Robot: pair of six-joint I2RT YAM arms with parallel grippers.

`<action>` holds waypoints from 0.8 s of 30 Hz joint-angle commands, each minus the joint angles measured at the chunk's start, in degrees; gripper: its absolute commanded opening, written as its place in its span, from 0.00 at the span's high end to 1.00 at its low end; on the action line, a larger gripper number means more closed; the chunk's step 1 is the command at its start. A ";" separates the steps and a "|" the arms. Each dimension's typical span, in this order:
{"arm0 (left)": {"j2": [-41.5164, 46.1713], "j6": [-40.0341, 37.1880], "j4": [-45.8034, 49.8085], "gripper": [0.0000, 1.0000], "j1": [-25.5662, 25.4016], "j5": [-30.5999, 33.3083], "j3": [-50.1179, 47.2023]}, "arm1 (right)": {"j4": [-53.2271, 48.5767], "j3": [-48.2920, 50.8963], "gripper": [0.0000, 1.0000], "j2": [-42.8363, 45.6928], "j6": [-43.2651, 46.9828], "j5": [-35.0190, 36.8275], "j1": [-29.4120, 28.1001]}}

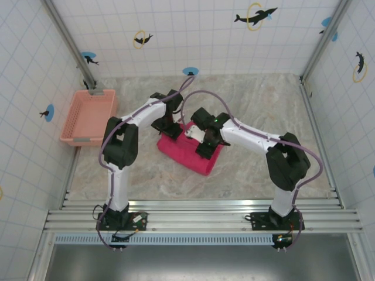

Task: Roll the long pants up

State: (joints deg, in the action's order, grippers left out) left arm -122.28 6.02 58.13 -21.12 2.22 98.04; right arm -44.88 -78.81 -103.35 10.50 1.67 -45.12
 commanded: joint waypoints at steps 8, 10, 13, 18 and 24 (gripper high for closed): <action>-3.05 -1.36 2.82 0.10 0.11 2.34 -0.17 | 5.27 -0.07 0.16 6.64 -2.36 12.30 -8.71; -3.22 -1.64 3.04 0.10 0.11 2.35 0.21 | 4.26 -1.75 0.16 7.68 -2.53 11.73 -9.01; -3.49 -1.71 3.31 0.10 0.12 2.35 0.49 | 1.05 -4.66 0.16 5.98 -2.36 10.28 -10.11; -3.76 -1.69 3.40 0.10 0.12 2.32 0.66 | 1.48 -3.39 0.16 3.26 -7.39 7.11 -12.65; -3.66 -1.68 3.86 0.09 0.12 2.20 1.28 | 2.54 -1.77 0.15 0.12 -9.39 4.61 -14.77</action>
State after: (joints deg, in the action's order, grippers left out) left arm -123.00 5.82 59.37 -21.10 2.28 99.22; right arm -42.11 -81.45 -100.75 3.16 8.60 -59.48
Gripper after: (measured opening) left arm 0.904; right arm 0.848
